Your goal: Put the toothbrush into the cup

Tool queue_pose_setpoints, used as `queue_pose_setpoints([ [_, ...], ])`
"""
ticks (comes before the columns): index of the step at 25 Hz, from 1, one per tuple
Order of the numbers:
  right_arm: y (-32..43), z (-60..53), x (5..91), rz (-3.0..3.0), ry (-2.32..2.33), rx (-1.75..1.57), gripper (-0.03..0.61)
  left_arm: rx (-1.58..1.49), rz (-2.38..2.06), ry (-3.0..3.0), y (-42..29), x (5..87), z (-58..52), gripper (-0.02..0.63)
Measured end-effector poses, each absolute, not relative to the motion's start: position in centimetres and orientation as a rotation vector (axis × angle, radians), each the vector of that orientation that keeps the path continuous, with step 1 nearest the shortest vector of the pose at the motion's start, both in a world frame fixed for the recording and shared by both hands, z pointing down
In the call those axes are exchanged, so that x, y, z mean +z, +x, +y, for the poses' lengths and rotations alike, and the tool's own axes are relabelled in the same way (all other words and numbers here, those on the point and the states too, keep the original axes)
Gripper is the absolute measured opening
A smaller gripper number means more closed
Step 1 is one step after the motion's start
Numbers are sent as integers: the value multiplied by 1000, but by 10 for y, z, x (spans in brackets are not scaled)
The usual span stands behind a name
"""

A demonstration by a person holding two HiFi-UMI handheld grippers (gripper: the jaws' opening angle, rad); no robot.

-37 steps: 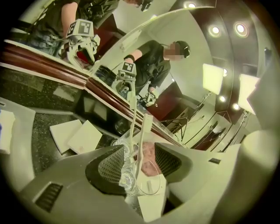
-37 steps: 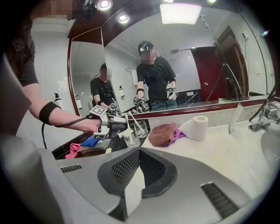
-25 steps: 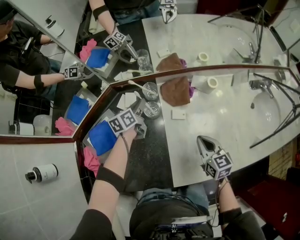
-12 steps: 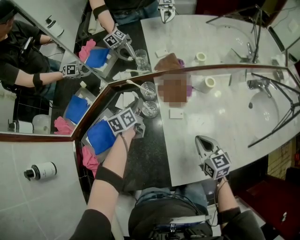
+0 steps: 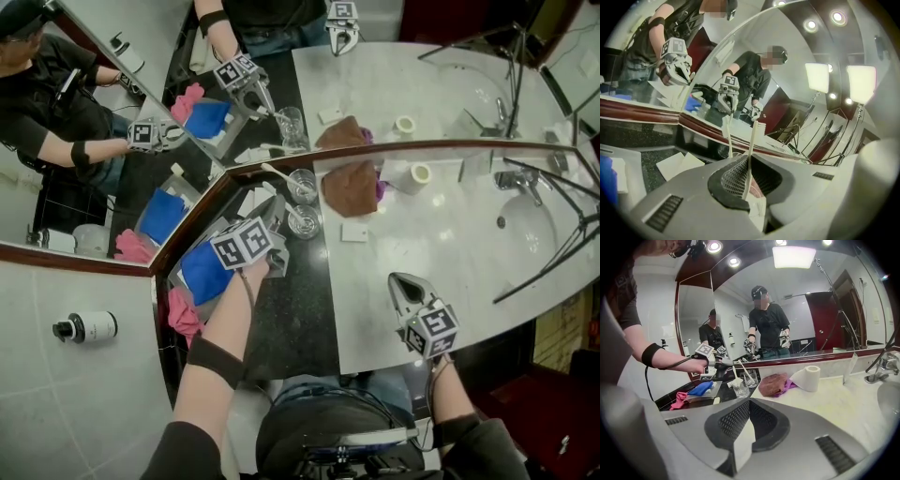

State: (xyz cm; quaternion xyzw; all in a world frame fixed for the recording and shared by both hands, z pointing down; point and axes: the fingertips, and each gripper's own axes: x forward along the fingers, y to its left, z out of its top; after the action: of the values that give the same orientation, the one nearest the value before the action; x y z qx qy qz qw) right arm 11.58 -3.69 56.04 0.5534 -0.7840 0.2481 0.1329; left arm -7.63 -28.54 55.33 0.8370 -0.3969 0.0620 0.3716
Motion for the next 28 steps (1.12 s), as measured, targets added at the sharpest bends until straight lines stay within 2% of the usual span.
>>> queue_pose_setpoints([
  [6,113,-43,550,-2329,1557,686,20,173,-1044,2235,-82,510,-264,25],
  [9,113,-44,544,-2360,1525,670,20,273,-1066,2330,-82,490,-242,25],
  [15,120,-44,531,-2410,1476,644,20,728,-1085,2551,-68,482,-179,25],
  [28,154,-8,533,-2400,1445,659,20,1557,-770,2697,3,574,-66,25],
])
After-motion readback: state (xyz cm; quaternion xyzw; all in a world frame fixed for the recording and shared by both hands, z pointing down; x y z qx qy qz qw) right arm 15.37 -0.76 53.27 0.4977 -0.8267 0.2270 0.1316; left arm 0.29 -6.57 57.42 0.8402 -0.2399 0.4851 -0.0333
